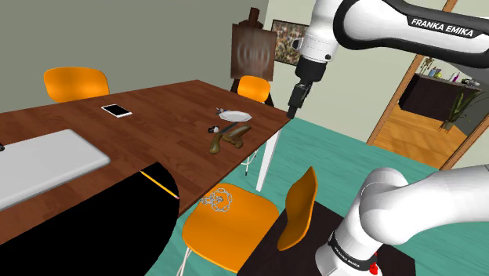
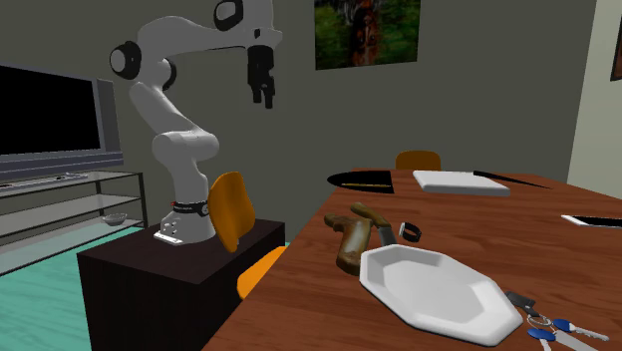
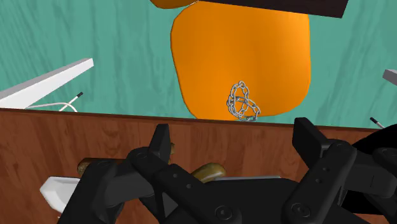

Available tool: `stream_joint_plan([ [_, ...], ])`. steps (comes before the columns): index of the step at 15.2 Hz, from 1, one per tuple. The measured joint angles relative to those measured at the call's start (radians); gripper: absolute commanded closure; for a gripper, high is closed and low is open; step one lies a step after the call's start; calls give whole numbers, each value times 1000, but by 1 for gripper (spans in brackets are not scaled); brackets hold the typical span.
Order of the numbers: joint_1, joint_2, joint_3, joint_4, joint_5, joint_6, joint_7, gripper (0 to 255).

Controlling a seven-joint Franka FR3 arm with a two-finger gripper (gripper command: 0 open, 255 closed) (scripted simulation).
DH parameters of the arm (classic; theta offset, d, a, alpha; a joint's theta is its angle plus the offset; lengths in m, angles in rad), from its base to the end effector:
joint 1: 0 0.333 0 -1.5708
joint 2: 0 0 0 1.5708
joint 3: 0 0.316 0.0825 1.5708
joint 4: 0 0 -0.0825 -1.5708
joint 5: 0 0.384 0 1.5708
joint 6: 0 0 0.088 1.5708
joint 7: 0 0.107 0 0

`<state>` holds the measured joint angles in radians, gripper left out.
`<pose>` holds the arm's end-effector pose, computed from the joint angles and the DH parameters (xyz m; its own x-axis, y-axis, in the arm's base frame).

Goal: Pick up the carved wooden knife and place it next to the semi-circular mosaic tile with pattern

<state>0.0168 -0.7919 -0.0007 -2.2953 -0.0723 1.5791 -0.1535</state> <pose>0.3065 -0.0028 0.6221 0.9835 0.1691 0.0638 0.1637 -0.9831 0.0823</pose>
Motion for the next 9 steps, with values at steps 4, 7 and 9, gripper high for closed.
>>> stream_joint_plan([
  [4,15,19,-58,-29,-30,48,-108,0],
  [7,35,62,-145,-41,-73,106,-269,0],
  [9,53,103,-194,-38,-92,145,-371,0],
])
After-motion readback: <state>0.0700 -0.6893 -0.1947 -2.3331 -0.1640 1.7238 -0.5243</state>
